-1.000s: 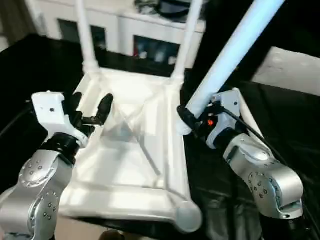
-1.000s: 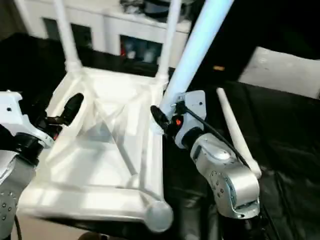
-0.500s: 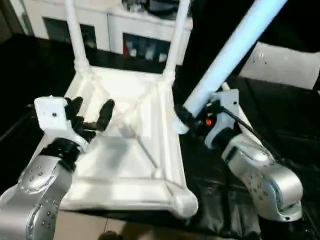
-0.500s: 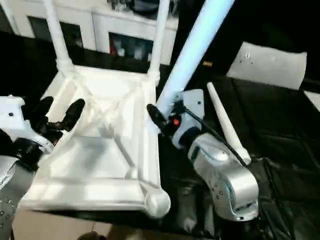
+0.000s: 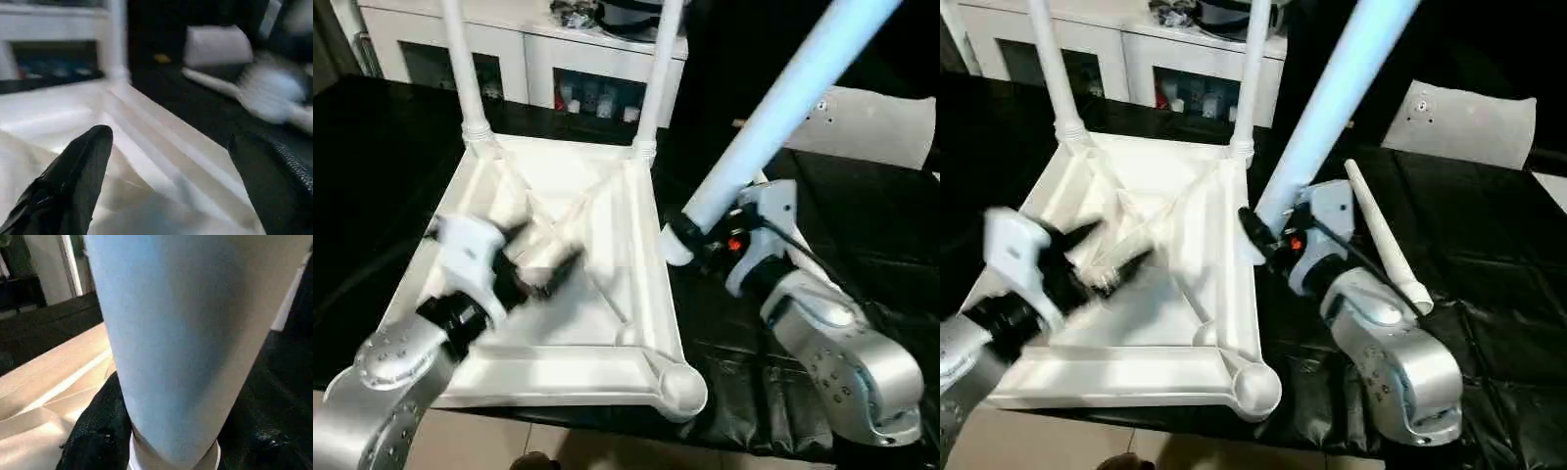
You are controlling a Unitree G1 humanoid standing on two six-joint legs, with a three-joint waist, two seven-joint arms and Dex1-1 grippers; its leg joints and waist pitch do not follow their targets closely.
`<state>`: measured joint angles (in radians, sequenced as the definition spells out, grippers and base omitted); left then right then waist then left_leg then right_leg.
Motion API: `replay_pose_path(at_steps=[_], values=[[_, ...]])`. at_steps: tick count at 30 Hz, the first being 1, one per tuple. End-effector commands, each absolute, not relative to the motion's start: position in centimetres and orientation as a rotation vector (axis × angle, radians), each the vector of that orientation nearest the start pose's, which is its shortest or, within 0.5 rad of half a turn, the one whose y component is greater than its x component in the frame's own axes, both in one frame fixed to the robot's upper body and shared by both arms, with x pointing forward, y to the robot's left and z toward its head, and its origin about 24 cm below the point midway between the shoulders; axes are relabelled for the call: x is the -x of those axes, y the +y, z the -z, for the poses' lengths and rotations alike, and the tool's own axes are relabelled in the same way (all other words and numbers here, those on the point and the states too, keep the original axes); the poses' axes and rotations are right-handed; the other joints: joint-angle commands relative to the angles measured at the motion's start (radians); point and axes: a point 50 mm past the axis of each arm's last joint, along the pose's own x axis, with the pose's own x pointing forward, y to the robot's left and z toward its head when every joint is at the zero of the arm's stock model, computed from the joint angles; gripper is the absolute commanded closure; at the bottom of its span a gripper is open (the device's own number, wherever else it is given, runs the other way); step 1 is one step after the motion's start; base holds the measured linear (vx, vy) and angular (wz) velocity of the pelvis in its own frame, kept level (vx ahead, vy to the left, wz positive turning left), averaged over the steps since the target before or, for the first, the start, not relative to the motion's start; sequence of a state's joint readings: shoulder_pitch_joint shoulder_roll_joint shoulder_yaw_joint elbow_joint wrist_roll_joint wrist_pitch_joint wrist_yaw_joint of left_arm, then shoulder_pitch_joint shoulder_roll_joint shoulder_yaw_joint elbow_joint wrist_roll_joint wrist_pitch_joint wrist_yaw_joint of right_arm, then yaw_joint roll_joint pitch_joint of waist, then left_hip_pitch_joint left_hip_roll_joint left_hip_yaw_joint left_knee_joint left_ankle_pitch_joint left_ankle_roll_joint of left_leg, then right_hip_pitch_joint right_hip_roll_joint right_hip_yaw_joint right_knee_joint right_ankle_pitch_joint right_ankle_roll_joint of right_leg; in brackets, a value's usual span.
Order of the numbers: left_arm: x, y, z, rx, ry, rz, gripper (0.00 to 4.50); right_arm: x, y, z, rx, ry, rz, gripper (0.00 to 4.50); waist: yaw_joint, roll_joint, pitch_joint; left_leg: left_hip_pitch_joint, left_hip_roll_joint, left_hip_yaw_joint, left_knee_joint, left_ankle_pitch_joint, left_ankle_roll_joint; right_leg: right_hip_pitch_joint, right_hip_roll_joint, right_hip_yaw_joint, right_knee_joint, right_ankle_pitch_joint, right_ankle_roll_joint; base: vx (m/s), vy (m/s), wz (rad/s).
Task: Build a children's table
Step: Pick table leg, then move table base
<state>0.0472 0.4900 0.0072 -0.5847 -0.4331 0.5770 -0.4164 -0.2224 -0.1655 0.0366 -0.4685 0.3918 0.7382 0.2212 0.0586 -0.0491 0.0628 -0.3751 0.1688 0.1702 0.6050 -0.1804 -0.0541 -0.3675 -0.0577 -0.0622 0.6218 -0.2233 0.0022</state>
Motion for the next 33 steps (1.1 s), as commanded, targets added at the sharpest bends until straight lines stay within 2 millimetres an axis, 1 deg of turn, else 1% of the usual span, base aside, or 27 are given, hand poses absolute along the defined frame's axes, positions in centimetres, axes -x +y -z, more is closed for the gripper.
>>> replay_pose_path(at_steps=[1, 2, 3, 4, 5, 6, 7, 8, 9, 10, 11, 12, 15, 16, 17, 18, 19, 20, 21, 22, 23, 24, 25, 29, 30, 31, 33], values=[[-21.5, 16.2, -11.2, -0.135, 0.151, 0.74, 0.23, -26.1, -12.7, -13.3, -0.107, 0.072, -0.47, 2.57, -0.001, 0.054, -0.045, 0.035, 0.054, -0.039, -0.098, -0.472, -0.123, -0.006, -0.079, 0.062, -0.098, -0.367, -0.065, 0.0, 0.0, 0.0], [-21.5, 16.2, -11.1, -0.136, 0.158, 0.754, 0.23, -26.1, -12.7, -13.2, -0.103, 0.076, -0.466, 2.57, -0.003, 0.046, -0.043, 0.036, 0.054, -0.038, -0.097, -0.478, -0.118, -0.007, -0.078, 0.062, -0.103, -0.385, -0.063, 0.0, 0.0, 0.0], [-21.4, 16.2, -11.0, -0.136, 0.169, 0.78, 0.12, -26.1, -12.8, -13.0, -0.097, 0.084, -0.463, 2.57, 0.0, 0.048, -0.042, 0.038, 0.053, -0.038, -0.096, -0.476, -0.11, -0.005, -0.082, 0.064, -0.104, -0.415, -0.065, 0.0, 0.0, 0.0], [-21.3, 16.2, -10.8, -0.144, 0.179, 0.818, 0.05, -26.1, -13.1, -12.7, -0.11, 0.094, -0.454, 2.57, -0.001, 0.053, -0.047, 0.036, 0.053, -0.038, -0.095, -0.457, -0.104, -0.001, -0.082, 0.064, -0.103, -0.403, -0.07, 0.0, 0.0, 0.0], [-21.2, 16.1, -10.7, -0.144, 0.189, 0.85, 0.05, -26.0, -13.3, -12.5, -0.121, 0.1, -0.444, 2.57, 0.001, 0.056, -0.047, 0.035, 0.054, -0.04, -0.097, -0.447, -0.102, 0.0, -0.083, 0.064, -0.099, -0.392, -0.075, 0.0, 0.0, 0.0], [-21.2, 16.0, -10.6, -0.145, 0.193, 0.858, 0.0, -26.0, -13.4, -12.4, -0.124, 0.101, -0.442, 2.57, 0.001, 0.054, -0.051, 0.032, 0.054, -0.038, -0.096, -0.42, -0.097, 0.004, -0.081, 0.064, -0.096, -0.363, -0.081, 0.0, 0.0, 0.0], [-21.0, 15.9, -10.4, -0.151, 0.21, 0.894, 0.0, -26.0, -13.6, -12.3, -0.131, 0.105, -0.435, 2.57, 0.004, 0.055, -0.055, 0.019, 0.055, -0.032, -0.093, -0.313, -0.076, 0.012, -0.079, 0.066, -0.081, -0.244, -0.104, 0.0, 0.0, 0.0], [-20.6, 15.7, -10.1, -0.162, 0.242, 0.948, 0.0, -25.9, -13.8, -12.0, -0.128, 0.108, -0.434, 2.57, 0.004, 0.053, -0.055, 0.018, 0.053, -0.03, -0.091, -0.296, -0.07, 0.013, -0.079, 0.066, -0.081, -0.232, -0.11, 0.0, 0.0, 0.0], [-20.5, 15.7, -10.0, -0.167, 0.255, 0.963, 0.0, -25.9, -13.9, -12.0, -0.126, 0.108, -0.435, 2.57, 0.004, 0.053, -0.056, 0.016, 0.052, -0.028, -0.09, -0.279, -0.066, 0.016, -0.079, 0.066, -0.077, -0.221, -0.115, 0.0, 0.0, 0.0], [-20.4, 15.6, -9.7, -0.184, 0.273, 0.985, 0.0, -25.8, -13.9, -11.9, -0.124, 0.11, -0.439, 2.57, 0.005, 0.054, -0.059, 0.016, 0.053, -0.025, -0.087, -0.229, -0.054, 0.02, -0.079, 0.065, -0.072, -0.184, -0.12, 0.0, 0.0, 0.0], [-20.3, 15.6, -9.6, -0.187, 0.282, 0.998, 0.0, -25.8, -13.9, -11.8, -0.121, 0.112, -0.444, 2.57, 0.005, 0.054, -0.059, 0.016, 0.053, -0.025, -0.087, -0.229, -0.054, 0.02, -0.079, 0.065, -0.072, -0.184, -0.12, 0.0, 0.0, 0.0], [-20.0, 15.4, -9.1, -0.201, 0.322, 1.054, 0.0, -25.6, -13.9, -11.6, -0.111, 0.12, -0.464, 2.57, 0.004, 0.055, -0.059, 0.016, 0.053, -0.024, -0.087, -0.208, -0.052, 0.022, -0.077, 0.064, -0.07, -0.165, -0.124, 0.0, 0.0, 0.0], [-19.9, 15.5, -8.7, -0.227, 0.345, 1.075, 0.0, -25.5, -13.9, -11.4, -0.104, 0.125, -0.475, 2.57, 0.003, 0.056, -0.058, 0.02, 0.055, -0.022, -0.087, -0.214, -0.048, 0.02, -0.075, 0.064, -0.071, -0.172, -0.124, 0.0, 0.0, 0.0], [-20.1, 15.8, -8.2, -0.272, 0.386, 1.081, 0.37, -25.4, -13.9, -11.1, -0.088, 0.134, -0.494, 2.57, 0.002, 0.055, -0.057, 0.023, 0.055, -0.022, -0.088, -0.226, -0.048, 0.019, -0.073, 0.063, -0.074, -0.188, -0.127, 0.0, 0.0, 0.0], [-20.1, 15.8, -8.2, -0.272, 0.386, 1.081, 0.37, -25.4, -13.9, -11.1, -0.088, 0.134, -0.494, 2.57, 0.002, 0.055, -0.057, 0.023, 0.055, -0.022, -0.088, -0.226, -0.048, 0.019, -0.073, 0.063, -0.074, -0.188, -0.127, 0.0, 0.0, 0.0], [-20.0, 16.1, -7.8, -0.285, 0.422, 1.09, 0.44, -25.3, -13.9, -11.0, -0.081, 0.14, -0.502, 2.57, 0.003, 0.058, -0.057, 0.025, 0.056, -0.023, -0.09, -0.238, -0.05, 0.019, -0.074, 0.063, -0.074, -0.206, -0.123, 0.0, 0.0, 0.0], [-19.9, 16.3, -7.5, -0.296, 0.462, 1.097, 0.58, -25.2, -13.8, -10.8, -0.074, 0.145, -0.51, 2.57, 0.002, 0.058, -0.056, 0.025, 0.056, -0.023, -0.09, -0.246, -0.053, 0.018, -0.075, 0.063, -0.074, -0.216, -0.125, 0.0, 0.0, 0.0], [-19.7, 16.5, -7.3, -0.302, 0.489, 1.101, 0.58, -25.1, -13.8, -10.7, -0.07, 0.149, -0.514, 2.57, 0.003, 0.058, -0.055, 0.027, 0.057, -0.023, -0.091, -0.254, -0.054, 0.017, -0.075, 0.063, -0.075, -0.227, -0.125, 0.0, 0.0, 0.0], [-19.7, 16.5, -7.3, -0.302, 0.489, 1.101, 0.73, -25.1, -13.8, -10.7, -0.07, 0.149, -0.514, 2.57, 0.003, 0.058, -0.054, 0.026, 0.057, -0.023, -0.091, -0.261, -0.054, 0.017, -0.076, 0.064, -0.075, -0.237, -0.125, 0.0, 0.0, 0.0], [-19.7, 16.8, -6.8, -0.354, 0.51, 1.105, 0.82, -25.1, -13.8, -10.7, -0.063, 0.15, -0.516, 2.57, 0.003, 0.057, -0.052, 0.028, 0.058, -0.024, -0.093, -0.284, -0.056, 0.015, -0.078, 0.064, -0.082, -0.276, -0.125, 0.0, 0.0, 0.0], [-19.9, 17.0, -6.5, -0.381, 0.518, 1.091, 0.86, -25.0, -13.8, -10.6, -0.06, 0.15, -0.518, 2.57, 0.002, 0.053, -0.051, 0.028, 0.058, -0.024, -0.093, -0.288, -0.055, 0.015, -0.078, 0.065, -0.082, -0.286, -0.121, 0.0, 0.0, 0.0], [-20.0, 17.2, -6.3, -0.397, 0.524, 1.08, 0.93, -25.0, -13.8, -10.6, -0.058, 0.15, -0.52, 2.57, 0.002, 0.054, -0.051, 0.028, 0.057, -0.024, -0.093, -0.291, -0.055, 0.015, -0.078, 0.065, -0.082, -0.295, -0.118, 0.0, 0.0, 0.0], [-20.4, 17.3, -6.0, -0.418, 0.527, 1.06, 1.04, -25.0, -13.7, -10.5, -0.057, 0.151, -0.524, 2.57, 0.002, 0.056, -0.05, 0.031, 0.057, -0.024, -0.093, -0.303, -0.056, 0.012, -0.079, 0.066, -0.086, -0.322, -0.111, 0.0, 0.0, 0.0], [-20.8, 17.4, -5.6, -0.445, 0.528, 1.041, 1.28, -24.9, -13.5, -10.4, -0.056, 0.151, -0.531, 2.57, 0.004, 0.057, -0.052, 0.03, 0.06, -0.027, -0.095, -0.303, -0.059, 0.013, -0.081, 0.065, -0.084, -0.31, -0.118, 0.0, 0.0, 0.0], [-21.0, 17.4, -5.5, -0.446, 0.531, 1.031, 1.37, -24.9, -13.5, -10.3, -0.052, 0.156, -0.536, 2.57, 0.004, 0.057, -0.053, 0.03, 0.06, -0.027, -0.094, -0.301, -0.059, 0.013, -0.081, 0.065, -0.082, -0.302, -0.122, 0.0, 0.0, 0.0], [-21.4, 17.4, -5.4, -0.446, 0.534, 1.023, 1.57, -24.7, -13.3, -10.2, -0.05, 0.163, -0.544, 2.57, 0.005, 0.054, -0.054, 0.031, 0.059, -0.025, -0.093, -0.289, -0.055, 0.013, -0.081, 0.065, -0.08, -0.281, -0.129, 0.0, 0.0, 0.0], [-21.6, 17.4, -5.3, -0.444, 0.54, 1.02, 1.61, -24.7, -13.3, -10.0, -0.047, 0.169, -0.547, 2.57, 0.007, 0.055, -0.055, 0.031, 0.058, -0.024, -0.092, -0.28, -0.053, 0.013, -0.082, 0.066, -0.081, -0.273, -0.131, 0.0, 0.0, 0.0]])
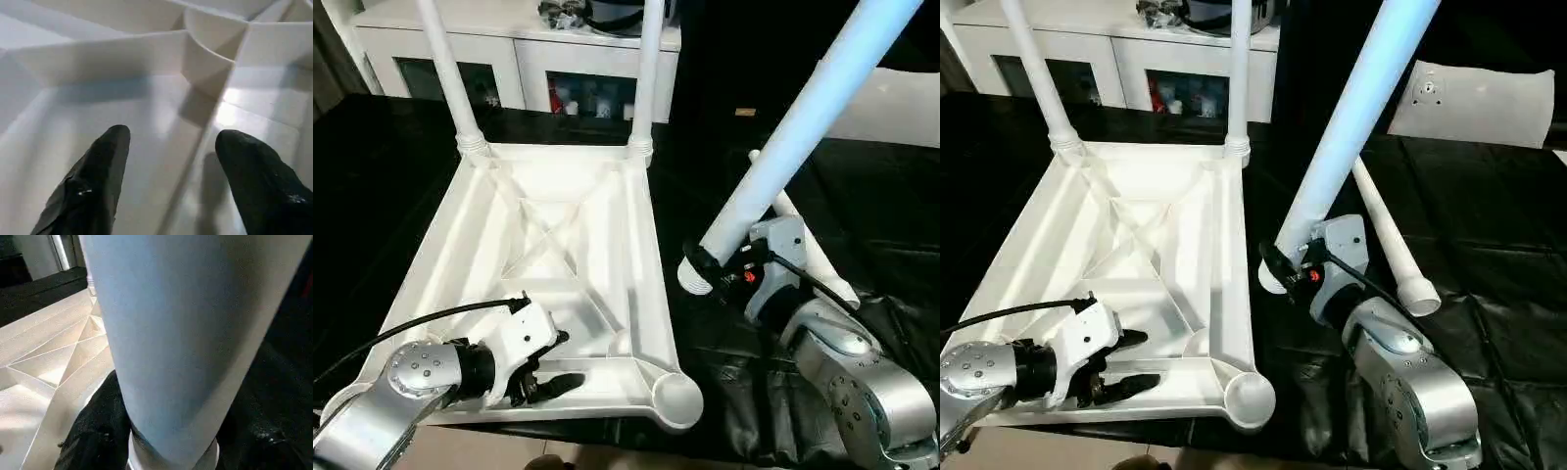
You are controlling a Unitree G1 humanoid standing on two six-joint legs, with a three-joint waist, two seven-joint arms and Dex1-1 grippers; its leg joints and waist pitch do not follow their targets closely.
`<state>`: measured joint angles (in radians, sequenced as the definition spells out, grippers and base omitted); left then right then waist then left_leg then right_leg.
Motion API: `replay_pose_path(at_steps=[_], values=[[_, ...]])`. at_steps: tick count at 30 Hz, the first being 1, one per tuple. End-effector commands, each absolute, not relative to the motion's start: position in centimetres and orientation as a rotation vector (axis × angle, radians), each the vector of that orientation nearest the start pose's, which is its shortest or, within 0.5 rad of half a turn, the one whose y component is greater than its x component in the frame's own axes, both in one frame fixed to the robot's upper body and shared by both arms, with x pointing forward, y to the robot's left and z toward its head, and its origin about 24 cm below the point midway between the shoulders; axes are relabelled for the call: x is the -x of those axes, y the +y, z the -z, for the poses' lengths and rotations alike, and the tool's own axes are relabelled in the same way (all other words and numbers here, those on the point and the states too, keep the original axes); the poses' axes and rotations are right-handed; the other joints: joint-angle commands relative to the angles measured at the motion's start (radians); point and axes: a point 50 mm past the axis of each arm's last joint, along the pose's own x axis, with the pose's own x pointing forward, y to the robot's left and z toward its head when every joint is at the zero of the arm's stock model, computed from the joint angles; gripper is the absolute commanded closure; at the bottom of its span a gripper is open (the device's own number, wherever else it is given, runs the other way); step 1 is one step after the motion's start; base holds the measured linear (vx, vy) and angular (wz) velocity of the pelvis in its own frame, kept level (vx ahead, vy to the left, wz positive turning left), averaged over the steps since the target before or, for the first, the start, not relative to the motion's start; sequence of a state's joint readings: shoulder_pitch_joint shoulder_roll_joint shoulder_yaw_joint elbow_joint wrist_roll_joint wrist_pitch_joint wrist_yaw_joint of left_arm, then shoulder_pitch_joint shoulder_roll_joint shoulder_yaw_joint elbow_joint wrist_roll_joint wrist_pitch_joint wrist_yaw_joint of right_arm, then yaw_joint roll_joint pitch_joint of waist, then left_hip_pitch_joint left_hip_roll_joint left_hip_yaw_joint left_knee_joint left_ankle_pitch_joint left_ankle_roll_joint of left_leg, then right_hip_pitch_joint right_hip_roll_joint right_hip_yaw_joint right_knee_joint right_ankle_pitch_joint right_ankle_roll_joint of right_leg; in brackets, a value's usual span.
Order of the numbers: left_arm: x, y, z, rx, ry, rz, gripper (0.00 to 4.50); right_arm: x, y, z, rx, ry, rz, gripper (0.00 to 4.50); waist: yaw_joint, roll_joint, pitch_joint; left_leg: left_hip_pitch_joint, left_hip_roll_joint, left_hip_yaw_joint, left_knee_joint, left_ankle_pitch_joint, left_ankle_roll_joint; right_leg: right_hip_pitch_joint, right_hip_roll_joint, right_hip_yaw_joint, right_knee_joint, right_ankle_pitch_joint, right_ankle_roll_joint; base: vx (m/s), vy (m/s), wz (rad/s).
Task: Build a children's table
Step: Move table base
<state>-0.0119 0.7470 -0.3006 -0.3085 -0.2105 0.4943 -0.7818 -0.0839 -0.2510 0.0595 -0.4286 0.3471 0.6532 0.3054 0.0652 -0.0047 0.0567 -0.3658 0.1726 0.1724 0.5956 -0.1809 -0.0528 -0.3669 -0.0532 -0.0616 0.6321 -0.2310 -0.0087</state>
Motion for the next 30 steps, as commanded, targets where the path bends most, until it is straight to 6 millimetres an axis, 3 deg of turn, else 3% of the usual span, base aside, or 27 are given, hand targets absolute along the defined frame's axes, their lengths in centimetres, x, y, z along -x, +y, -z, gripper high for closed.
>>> replay_pose_path(at_steps=[1, 4, 8, 14, 18, 23, 30], values=[[-21.8, 17.4, -5.2, -0.443, 0.543, 1.018, 1.64, -24.6, -13.3, -9.9, -0.045, 0.173, -0.55, 2.57, 0.001, 0.01, -0.049, 0.02, 0.054, -0.026, -0.083, -0.277, -0.053, 0.015, -0.085, 0.065, -0.09, -0.258, -0.124, 0.0, 0.0, 0.0], [-22.5, 17.3, -4.9, -0.432, 0.545, 1.007, 2.01, -24.5, -13.2, -9.7, -0.042, 0.177, -0.552, 2.57, 0.003, 0.011, -0.049, 0.019, 0.053, -0.026, -0.082, -0.277, -0.053, 0.015, -0.087, 0.064, -0.092, -0.267, -0.123, 0.0, 0.0, 0.0], [-23.0, 17.4, -4.7, -0.425, 0.544, 0.998, 2.14, -24.5, -13.2, -9.7, -0.039, 0.178, -0.551, 2.57, 0.004, 0.009, -0.049, 0.02, 0.055, -0.028, -0.083, -0.292, -0.052, 0.015, -0.09, 0.065, -0.095, -0.301, -0.117, 0.0, 0.0, 0.0], [-25.2, 17.6, -4.8, -0.349, 0.533, 0.855, 2.7, -24.7, -13.5, -10.0, -0.043, 0.163, -0.536, 2.57, 0.007, 0.012, -0.049, 0.025, 0.055, -0.027, -0.081, -0.305, -0.058, 0.011, -0.09, 0.064, -0.097, -0.314, -0.12, 0.0, 0.0, 0.0], [-26.2, 17.6, -5.1, -0.316, 0.518, 0.789, 2.9, -24.9, -13.7, -10.1, -0.039, 0.154, -0.524, 2.57, 0.006, 0.008, -0.051, 0.017, 0.054, -0.029, -0.081, -0.284, -0.051, 0.018, -0.092, 0.063, -0.097, -0.31, -0.117, 0.0, 0.0, 0.0], [-27.3, 17.4, -5.4, -0.323, 0.484, 0.749, 3.21, -25.1, -14.0, -10.3, -0.034, 0.149, -0.516, 2.57, -0.005, 0.002, -0.056, 0.009, 0.053, -0.027, -0.075, -0.221, -0.031, 0.025, -0.09, 0.062, -0.09, -0.221, -0.136, 0.0, 0.0, 0.0], [-28.4, 16.8, -6.5, -0.365, 0.373, 0.795, 3.72, -25.4, -14.3, -10.6, -0.027, 0.138, -0.503, 2.57, -0.006, 0.003, -0.06, 0.006, 0.051, -0.024, -0.07, -0.162, -0.008, 0.029, -0.087, 0.06, -0.085, -0.131, -0.151, 0.0, 0.0, 0.0]])
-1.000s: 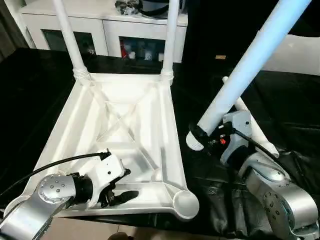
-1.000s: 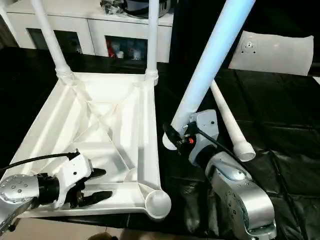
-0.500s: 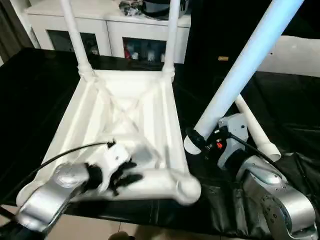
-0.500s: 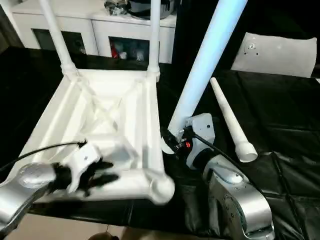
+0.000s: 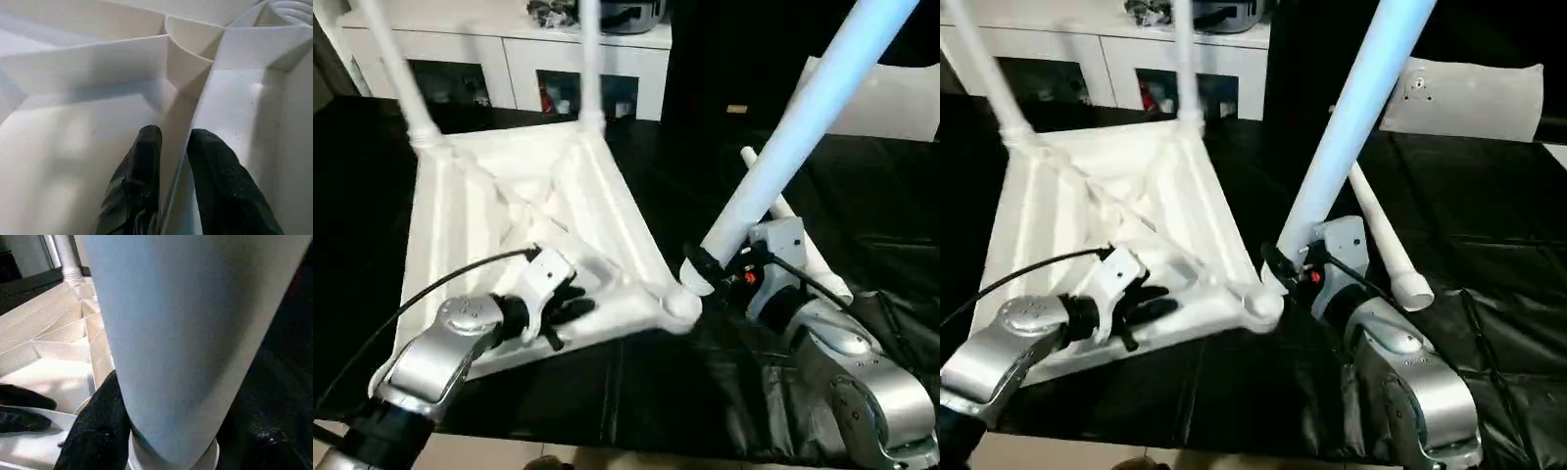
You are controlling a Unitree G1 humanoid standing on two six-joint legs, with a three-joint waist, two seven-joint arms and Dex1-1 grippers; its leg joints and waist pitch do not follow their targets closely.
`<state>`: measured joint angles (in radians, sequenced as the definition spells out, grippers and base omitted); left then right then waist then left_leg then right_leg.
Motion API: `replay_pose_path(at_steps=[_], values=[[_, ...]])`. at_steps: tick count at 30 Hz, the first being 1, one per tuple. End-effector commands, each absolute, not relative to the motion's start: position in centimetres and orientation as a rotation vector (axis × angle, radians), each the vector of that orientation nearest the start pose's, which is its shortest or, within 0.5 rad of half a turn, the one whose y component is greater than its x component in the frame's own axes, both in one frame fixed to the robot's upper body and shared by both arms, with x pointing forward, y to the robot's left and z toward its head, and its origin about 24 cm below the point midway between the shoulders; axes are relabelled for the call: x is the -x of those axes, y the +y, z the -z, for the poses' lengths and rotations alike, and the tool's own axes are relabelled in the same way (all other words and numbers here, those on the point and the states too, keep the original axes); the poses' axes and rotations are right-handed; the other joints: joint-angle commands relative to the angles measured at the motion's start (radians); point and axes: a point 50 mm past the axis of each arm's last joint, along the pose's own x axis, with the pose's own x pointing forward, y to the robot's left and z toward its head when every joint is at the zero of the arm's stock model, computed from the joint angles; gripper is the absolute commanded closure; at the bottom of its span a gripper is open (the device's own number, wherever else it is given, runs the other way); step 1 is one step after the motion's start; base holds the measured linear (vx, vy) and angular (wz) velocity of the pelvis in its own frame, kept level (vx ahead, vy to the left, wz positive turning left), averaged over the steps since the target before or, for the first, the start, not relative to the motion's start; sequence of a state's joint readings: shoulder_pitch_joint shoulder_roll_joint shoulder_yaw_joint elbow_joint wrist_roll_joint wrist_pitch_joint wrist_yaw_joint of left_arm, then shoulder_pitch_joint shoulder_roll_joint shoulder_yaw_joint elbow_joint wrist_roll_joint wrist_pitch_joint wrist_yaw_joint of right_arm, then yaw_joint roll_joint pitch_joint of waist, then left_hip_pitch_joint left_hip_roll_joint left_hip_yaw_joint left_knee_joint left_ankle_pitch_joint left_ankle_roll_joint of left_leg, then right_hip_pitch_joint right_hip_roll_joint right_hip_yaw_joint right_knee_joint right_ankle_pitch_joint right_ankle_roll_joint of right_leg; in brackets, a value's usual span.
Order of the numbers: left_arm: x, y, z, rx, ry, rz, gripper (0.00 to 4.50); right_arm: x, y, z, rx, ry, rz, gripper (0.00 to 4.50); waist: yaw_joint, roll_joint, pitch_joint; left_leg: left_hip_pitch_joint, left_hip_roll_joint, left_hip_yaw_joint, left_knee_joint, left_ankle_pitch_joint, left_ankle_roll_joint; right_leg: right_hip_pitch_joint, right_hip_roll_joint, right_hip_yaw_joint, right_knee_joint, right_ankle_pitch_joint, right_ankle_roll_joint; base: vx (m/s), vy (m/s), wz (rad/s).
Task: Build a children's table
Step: Move table base, then insert table leg to table base
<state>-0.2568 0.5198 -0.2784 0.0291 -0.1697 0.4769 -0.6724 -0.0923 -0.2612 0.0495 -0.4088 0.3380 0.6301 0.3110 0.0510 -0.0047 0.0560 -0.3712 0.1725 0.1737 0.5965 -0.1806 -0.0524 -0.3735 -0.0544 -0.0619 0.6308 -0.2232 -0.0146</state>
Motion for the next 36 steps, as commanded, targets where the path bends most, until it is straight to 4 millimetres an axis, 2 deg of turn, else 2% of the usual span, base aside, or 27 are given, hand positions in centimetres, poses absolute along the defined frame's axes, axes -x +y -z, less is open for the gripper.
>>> replay_pose_path(at_steps=[1, 2, 3, 4, 7, 8, 9, 10, 11, 12, 15, 16, 19, 21, 24, 25, 26, 27, 28, 29, 31, 32, 33, 34, 36], values=[[-28.5, 16.7, -6.8, -0.365, 0.348, 0.818, 3.77, -25.5, -14.3, -10.8, -0.029, 0.131, -0.508, 2.57, 0.009, 0.003, -0.062, 0.011, 0.052, -0.026, -0.069, -0.154, -0.007, 0.037, -0.086, 0.06, -0.08, -0.121, -0.148, 0.0, 0.0, 0.0], [-28.5, 16.8, -6.9, -0.363, 0.343, 0.826, 3.77, -25.5, -14.3, -10.8, -0.031, 0.128, -0.512, 2.57, 0.009, 0.007, -0.063, 0.011, 0.052, -0.025, -0.068, -0.149, -0.006, 0.037, -0.086, 0.06, -0.078, -0.11, -0.149, 0.0, 0.0, 0.0], [-28.5, 16.8, -7.1, -0.347, 0.34, 0.838, 3.77, -25.5, -14.3, -10.9, -0.031, 0.125, -0.513, 2.57, 0.01, 0.005, -0.064, 0.011, 0.053, -0.025, -0.069, -0.141, -0.004, 0.037, -0.086, 0.06, -0.076, -0.092, -0.153, 0.0, 0.0, 0.0], [-28.5, 16.9, -7.4, -0.333, 0.326, 0.857, 3.36, -25.5, -14.4, -11.0, -0.037, 0.12, -0.512, 2.57, 0.011, 0.006, -0.062, 0.013, 0.053, -0.024, -0.069, -0.148, -0.004, 0.034, -0.086, 0.059, -0.076, -0.097, -0.16, 0.0, 0.0, 0.0], [-28.5, 17.3, -8.3, -0.313, 0.294, 0.891, 3.28, -25.5, -14.5, -11.4, -0.06, 0.106, -0.513, 2.57, 0.014, 0.006, -0.058, 0.017, 0.054, -0.023, -0.071, -0.189, -0.012, 0.031, -0.087, 0.06, -0.082, -0.16, -0.163, 0.0, 0.0, 0.0], [-28.6, 17.4, -8.6, -0.304, 0.279, 0.901, 3.17, -25.6, -14.6, -11.5, -0.067, 0.106, -0.507, 2.57, 0.014, 0.013, -0.057, 0.018, 0.054, -0.024, -0.071, -0.195, -0.015, 0.03, -0.088, 0.06, -0.082, -0.171, -0.161, 0.0, 0.0, 0.0], [-28.6, 17.5, -8.9, -0.298, 0.268, 0.908, 3.0, -25.6, -14.7, -11.6, -0.071, 0.106, -0.501, 2.57, 0.013, 0.015, -0.056, 0.02, 0.054, -0.024, -0.073, -0.217, -0.025, 0.028, -0.087, 0.06, -0.085, -0.194, -0.156, 0.0, 0.0, 0.0], [-28.5, 17.5, -9.0, -0.286, 0.265, 0.923, 2.87, -25.6, -14.8, -11.6, -0.074, 0.106, -0.497, 2.57, 0.013, 0.012, -0.055, 0.022, 0.054, -0.024, -0.075, -0.233, -0.032, 0.028, -0.087, 0.06, -0.085, -0.213, -0.153, 0.0, 0.0, 0.0], [-28.5, 17.4, -9.1, -0.284, 0.269, 0.94, 2.87, -25.7, -15.0, -11.6, -0.068, 0.109, -0.489, 2.57, 0.013, 0.012, -0.056, 0.023, 0.055, -0.024, -0.075, -0.237, -0.034, 0.027, -0.087, 0.06, -0.086, -0.217, -0.151, 0.0, 0.0, 0.0], [-28.4, 17.2, -9.1, -0.285, 0.276, 0.95, 2.86, -25.8, -15.2, -11.6, -0.055, 0.11, -0.481, 2.57, 0.015, 0.017, -0.056, 0.025, 0.056, -0.025, -0.075, -0.239, -0.037, 0.026, -0.087, 0.061, -0.085, -0.217, -0.151, 0.0, 0.0, 0.0], [-27.6, 14.8, -9.2, -0.205, 0.293, 1.044, 2.52, -26.0, -15.9, -11.6, -0.046, 0.112, -0.464, 2.57, 0.018, 0.015, -0.057, 0.024, 0.058, -0.023, -0.076, -0.229, -0.044, 0.028, -0.088, 0.061, -0.081, -0.183, -0.163, 0.0, 0.0, 0.0], [-27.4, 14.1, -9.0, -0.188, 0.3, 1.058, 2.45, -26.0, -16.0, -11.6, -0.044, 0.108, -0.457, 2.57, 0.021, 0.022, -0.058, 0.023, 0.057, -0.023, -0.074, -0.22, -0.044, 0.03, -0.09, 0.061, -0.079, -0.171, -0.17, 0.0, 0.0, 0.0], [-27.4, 13.9, -9.0, -0.186, 0.301, 1.062, 2.45, -26.1, -16.0, -11.6, -0.044, 0.107, -0.454, 2.57, 0.021, 0.014, -0.059, 0.017, 0.054, -0.022, -0.072, -0.206, -0.035, 0.035, -0.088, 0.061, -0.082, -0.166, -0.162, 0.0, 0.0, 0.0], [-27.4, 13.9, -9.0, -0.186, 0.301, 1.062, 2.45, -26.1, -16.0, -11.6, -0.044, 0.107, -0.454, 2.57, 0.018, 0.013, -0.059, 0.014, 0.052, -0.023, -0.072, -0.198, -0.031, 0.037, -0.087, 0.06, -0.083, -0.172, -0.154, 0.0, 0.0, 0.0], [-27.4, 13.9, -9.0, -0.186, 0.301, 1.062, 2.45, -26.1, -16.0, -11.6, -0.044, 0.107, -0.454, 2.57, 0.012, 0.014, -0.058, 0.017, 0.052, -0.023, -0.071, -0.207, -0.028, 0.035, -0.086, 0.06, -0.087, -0.202, -0.147, 0.0, 0.0, 0.0], [-27.4, 11.9, -6.9, -0.259, 0.395, 1.04, 2.43, -26.2, -16.1, -11.6, -0.06, 0.106, -0.443, 2.57, 0.011, 0.042, -0.059, 0.021, 0.054, -0.025, -0.071, -0.219, -0.035, 0.029, -0.084, 0.06, -0.084, -0.201, -0.149, 0.0, 0.0, 0.0], [-27.4, 11.7, -6.7, -0.267, 0.404, 1.038, 2.44, -26.2, -16.1, -11.6, -0.06, 0.108, -0.444, 2.57, 0.011, 0.042, -0.059, 0.021, 0.054, -0.025, -0.071, -0.219, -0.035, 0.029, -0.084, 0.06, -0.084, -0.201, -0.149, 0.0, 0.0, 0.0], [-27.4, 11.3, -6.2, -0.294, 0.428, 1.026, 2.44, -26.2, -16.0, -11.5, -0.063, 0.12, -0.455, 2.57, 0.008, 0.028, -0.055, 0.026, 0.056, -0.026, -0.074, -0.25, -0.039, 0.028, -0.079, 0.059, -0.09, -0.211, -0.14, 0.0, 0.0, 0.0], [-27.4, 11.2, -5.7, -0.289, 0.466, 1.024, 2.74, -26.1, -15.9, -11.3, -0.063, 0.133, -0.465, 2.57, 0.009, 0.022, -0.055, 0.028, 0.054, -0.023, -0.072, -0.262, -0.036, 0.029, -0.083, 0.061, -0.094, -0.234, -0.142, 0.0, 0.0, 0.0], [-27.4, 11.2, -5.7, -0.288, 0.468, 1.027, 2.74, -26.1, -15.9, -11.3, -0.063, 0.133, -0.464, 2.57, 0.013, 0.025, -0.057, 0.021, 0.053, -0.024, -0.071, -0.235, -0.03, 0.035, -0.089, 0.062, -0.093, -0.237, -0.141, 0.0, 0.0, 0.0], [-27.2, 11.0, -5.6, -0.285, 0.479, 1.047, 2.81, -26.1, -15.8, -11.0, -0.061, 0.139, -0.463, 2.57, 0.011, 0.033, -0.061, 0.016, 0.053, -0.026, -0.07, -0.206, -0.028, 0.037, -0.087, 0.06, -0.09, -0.206, -0.141, 0.0, 0.0, 0.0], [-27.1, 10.7, -5.5, -0.277, 0.482, 1.065, 2.92, -26.1, -15.8, -10.9, -0.062, 0.14, -0.462, 2.57, 0.009, 0.027, -0.061, 0.014, 0.051, -0.025, -0.069, -0.204, -0.026, 0.038, -0.086, 0.06, -0.09, -0.189, -0.146, 0.0, 0.0, 0.0], [-27.1, 10.6, -5.6, -0.277, 0.483, 1.068, 2.92, -26.2, -15.8, -10.9, -0.062, 0.14, -0.462, 2.57, 0.008, 0.027, -0.06, 0.014, 0.051, -0.026, -0.07, -0.203, -0.024, 0.039, -0.086, 0.059, -0.09, -0.19, -0.149, 0.0, 0.0, 0.0], [-27.0, 10.4, -5.6, -0.283, 0.493, 1.072, 3.19, -26.2, -15.7, -10.9, -0.062, 0.14, -0.462, 2.57, 0.007, 0.028, -0.061, 0.015, 0.051, -0.024, -0.068, -0.204, -0.021, 0.038, -0.086, 0.059, -0.091, -0.196, -0.152, 0.0, 0.0, 0.0], [-27.1, 10.3, -5.5, -0.292, 0.511, 1.057, 3.24, -26.2, -15.7, -10.9, -0.061, 0.139, -0.463, 2.57, 0.008, 0.033, -0.06, 0.016, 0.051, -0.025, -0.068, -0.207, -0.019, 0.036, -0.086, 0.059, -0.092, -0.204, -0.155, 0.0, 0.0, 0.0]])
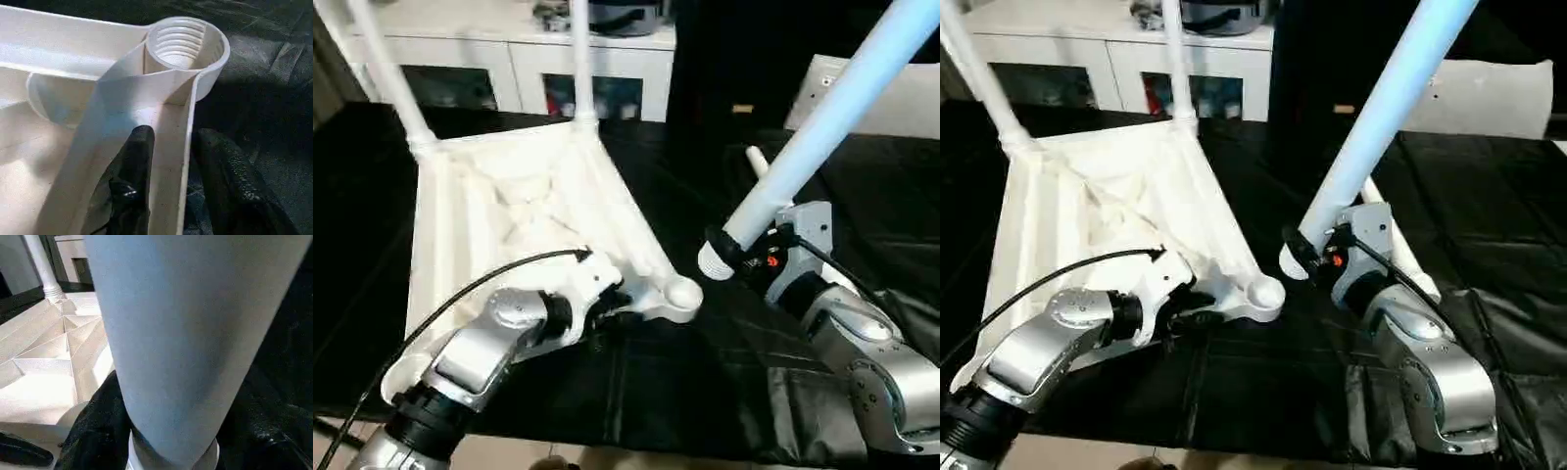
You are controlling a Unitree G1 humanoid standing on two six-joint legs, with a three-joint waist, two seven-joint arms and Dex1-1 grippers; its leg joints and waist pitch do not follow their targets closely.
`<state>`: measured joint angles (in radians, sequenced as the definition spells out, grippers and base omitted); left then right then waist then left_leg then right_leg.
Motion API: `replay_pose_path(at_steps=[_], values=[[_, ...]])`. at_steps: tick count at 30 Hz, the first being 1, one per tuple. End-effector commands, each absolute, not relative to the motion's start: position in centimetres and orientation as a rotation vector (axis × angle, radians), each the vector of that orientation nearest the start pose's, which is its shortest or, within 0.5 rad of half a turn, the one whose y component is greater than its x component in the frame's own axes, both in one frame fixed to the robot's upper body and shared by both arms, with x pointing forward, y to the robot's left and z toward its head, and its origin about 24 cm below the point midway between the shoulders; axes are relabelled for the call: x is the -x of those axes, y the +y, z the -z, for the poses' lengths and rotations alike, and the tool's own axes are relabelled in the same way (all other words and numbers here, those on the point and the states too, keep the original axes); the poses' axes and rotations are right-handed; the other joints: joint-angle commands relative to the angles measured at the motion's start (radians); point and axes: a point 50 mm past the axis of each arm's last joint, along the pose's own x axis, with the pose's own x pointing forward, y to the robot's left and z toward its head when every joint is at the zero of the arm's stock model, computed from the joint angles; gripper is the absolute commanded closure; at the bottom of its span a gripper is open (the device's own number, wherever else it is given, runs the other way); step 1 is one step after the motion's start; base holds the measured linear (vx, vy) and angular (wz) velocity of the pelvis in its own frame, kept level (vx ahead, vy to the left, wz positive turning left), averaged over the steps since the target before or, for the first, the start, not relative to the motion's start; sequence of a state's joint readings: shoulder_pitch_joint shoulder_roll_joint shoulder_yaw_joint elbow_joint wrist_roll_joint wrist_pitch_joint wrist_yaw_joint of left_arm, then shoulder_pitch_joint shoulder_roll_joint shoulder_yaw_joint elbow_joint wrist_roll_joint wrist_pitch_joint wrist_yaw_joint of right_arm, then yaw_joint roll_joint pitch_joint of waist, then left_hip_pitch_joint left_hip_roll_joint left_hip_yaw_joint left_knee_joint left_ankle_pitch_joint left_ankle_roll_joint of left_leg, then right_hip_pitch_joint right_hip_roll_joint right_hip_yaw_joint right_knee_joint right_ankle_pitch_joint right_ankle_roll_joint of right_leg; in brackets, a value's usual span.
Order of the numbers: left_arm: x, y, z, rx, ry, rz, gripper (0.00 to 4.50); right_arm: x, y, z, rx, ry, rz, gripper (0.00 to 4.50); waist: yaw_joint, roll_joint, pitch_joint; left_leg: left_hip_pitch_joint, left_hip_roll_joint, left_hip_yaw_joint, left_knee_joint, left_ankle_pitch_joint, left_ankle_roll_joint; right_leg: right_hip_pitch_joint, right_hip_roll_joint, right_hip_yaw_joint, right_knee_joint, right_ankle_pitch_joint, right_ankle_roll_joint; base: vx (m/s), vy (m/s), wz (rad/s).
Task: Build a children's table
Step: Insert table leg to table base
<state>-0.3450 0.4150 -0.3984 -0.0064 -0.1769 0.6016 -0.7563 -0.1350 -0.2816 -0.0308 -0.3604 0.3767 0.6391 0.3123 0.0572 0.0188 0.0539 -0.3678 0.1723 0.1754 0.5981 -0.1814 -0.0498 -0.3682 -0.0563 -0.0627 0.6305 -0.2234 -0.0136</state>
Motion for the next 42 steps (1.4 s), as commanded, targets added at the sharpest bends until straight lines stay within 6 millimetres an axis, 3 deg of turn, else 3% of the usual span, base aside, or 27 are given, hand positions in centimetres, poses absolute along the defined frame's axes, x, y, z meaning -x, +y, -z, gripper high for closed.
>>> replay_pose_path(at_steps=[1, 12, 19, 25, 27, 32, 36, 42], values=[[-27.3, 10.4, -5.3, -0.309, 0.527, 1.034, 3.28, -26.3, -15.6, -10.9, -0.056, 0.137, -0.466, 2.57, 0.001, 0.008, -0.058, 0.014, 0.052, -0.026, -0.07, -0.211, -0.022, 0.031, -0.083, 0.059, -0.092, -0.206, -0.156, 0.0, 0.0, 0.0], [-27.3, 10.9, -5.0, -0.401, 0.568, 1.044, 4.1, -26.6, -15.0, -10.9, -0.041, 0.139, -0.503, 2.57, 0.0, 0.001, -0.054, 0.015, 0.053, -0.028, -0.074, -0.242, -0.023, 0.025, -0.086, 0.059, -0.101, -0.295, -0.132, 0.0, 0.0, 0.0], [-27.0, 11.0, -5.4, -0.429, 0.534, 1.096, 4.48, -26.6, -14.4, -11.0, -0.06, 0.148, -0.564, 2.57, 0.001, -0.002, -0.057, 0.009, 0.052, -0.028, -0.072, -0.192, -0.007, 0.03, -0.086, 0.059, -0.093, -0.223, -0.145, 0.0, 0.0, 0.0], [-26.7, 12.0, -6.0, -0.433, 0.438, 1.118, 4.5, -26.2, -12.9, -11.0, -0.073, 0.184, -0.742, 2.57, -0.007, -0.002, -0.062, 0.002, 0.052, -0.026, -0.067, -0.139, 0.013, 0.037, -0.085, 0.058, -0.08, -0.099, -0.178, 0.0, 0.0, 0.0], [-26.9, 12.6, -6.0, -0.447, 0.432, 1.119, 4.5, -26.1, -12.6, -11.0, -0.058, 0.191, -0.779, 2.57, -0.006, -0.01, -0.06, 0.003, 0.052, -0.023, -0.067, -0.144, 0.019, 0.036, -0.085, 0.058, -0.083, -0.127, -0.176, 0.0, 0.0, 0.0], [-27.5, 13.9, -6.6, -0.424, 0.384, 1.155, 4.5, -26.5, -11.7, -10.7, -0.031, 0.2, -0.85, 2.57, -0.007, -0.006, -0.055, 0.009, 0.054, -0.024, -0.071, -0.189, 0.003, 0.027, -0.087, 0.058, -0.092, -0.243, -0.156, 0.0, 0.0, 0.0], [-27.7, 14.6, -6.7, -0.394, 0.389, 1.159, 4.5, -26.6, -11.3, -10.1, -0.011, 0.22, -0.88, 2.57, -0.006, -0.007, -0.057, 0.009, 0.056, -0.024, -0.071, -0.179, -0.006, 0.026, -0.088, 0.06, -0.085, -0.205, -0.167, 0.0, 0.0, 0.0], [-27.8, 14.9, -6.7, -0.387, 0.363, 1.191, 4.5, -26.6, -10.8, -9.2, 0.02, 0.275, -0.932, 2.57, -0.001, -0.015, -0.058, 0.005, 0.054, -0.021, -0.068, -0.141, 0.013, 0.03, -0.089, 0.059, -0.08, -0.154, -0.18, 0.0, 0.0, 0.0]])
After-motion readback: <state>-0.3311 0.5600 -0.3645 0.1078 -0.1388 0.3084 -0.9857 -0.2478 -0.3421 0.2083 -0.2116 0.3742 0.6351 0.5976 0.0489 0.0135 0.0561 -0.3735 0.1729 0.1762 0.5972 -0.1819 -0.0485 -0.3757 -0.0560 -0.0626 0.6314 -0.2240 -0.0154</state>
